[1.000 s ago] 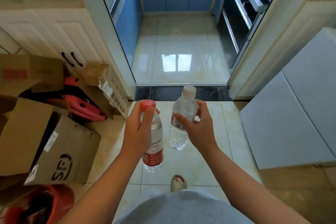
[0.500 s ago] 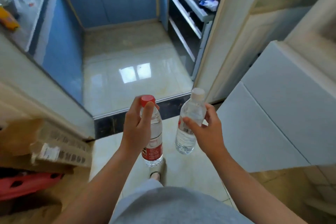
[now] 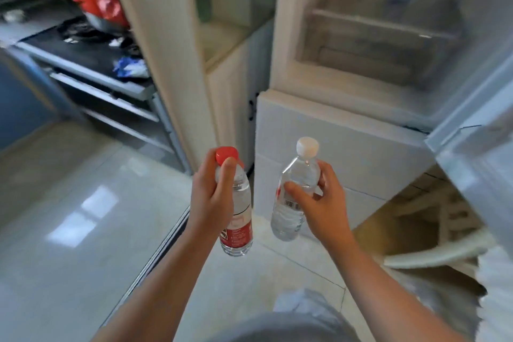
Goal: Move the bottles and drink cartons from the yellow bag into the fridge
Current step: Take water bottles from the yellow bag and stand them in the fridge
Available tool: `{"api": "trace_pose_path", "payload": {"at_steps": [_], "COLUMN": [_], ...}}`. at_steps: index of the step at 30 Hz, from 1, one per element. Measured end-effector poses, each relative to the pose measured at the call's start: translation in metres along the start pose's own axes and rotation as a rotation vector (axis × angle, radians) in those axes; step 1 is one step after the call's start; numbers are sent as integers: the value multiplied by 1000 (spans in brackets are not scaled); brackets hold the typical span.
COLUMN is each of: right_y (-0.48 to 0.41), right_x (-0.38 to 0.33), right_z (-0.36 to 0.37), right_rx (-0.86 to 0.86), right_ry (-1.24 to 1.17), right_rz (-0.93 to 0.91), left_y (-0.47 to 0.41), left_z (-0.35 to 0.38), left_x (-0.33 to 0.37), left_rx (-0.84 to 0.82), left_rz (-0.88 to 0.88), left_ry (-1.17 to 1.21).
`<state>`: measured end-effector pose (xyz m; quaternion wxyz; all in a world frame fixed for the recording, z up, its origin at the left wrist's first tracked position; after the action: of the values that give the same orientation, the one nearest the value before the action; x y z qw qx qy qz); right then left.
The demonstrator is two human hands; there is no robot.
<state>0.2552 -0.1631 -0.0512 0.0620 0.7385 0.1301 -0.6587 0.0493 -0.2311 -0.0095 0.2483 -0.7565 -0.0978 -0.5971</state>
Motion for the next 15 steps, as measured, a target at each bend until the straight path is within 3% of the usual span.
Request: {"api": "trace_pose_path", "payload": {"at_steps": [5, 15], "right_y": [-61, -199], "right_x": [-19, -89], "right_z": [-48, -128], "right_rx": [158, 345], "right_ry": [-13, -87], "right_rz": [-69, -344], "left_y": [-85, -231], "left_z": [65, 168], "left_x": [22, 109], "left_rx": [-109, -106], "left_rz": [115, 457], "left_ry": [52, 180]}}
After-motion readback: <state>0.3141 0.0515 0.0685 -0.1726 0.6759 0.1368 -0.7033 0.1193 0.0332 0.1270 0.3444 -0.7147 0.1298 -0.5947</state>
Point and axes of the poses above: each hand's wrist, its own y-axis away from the middle knuckle, its own z-axis out of the palm, x = y × z, the point moved 7 cm from there along -y, towards the middle knuckle, and after that the axes turned 5 degrees about -x, right-handed, at the moved point
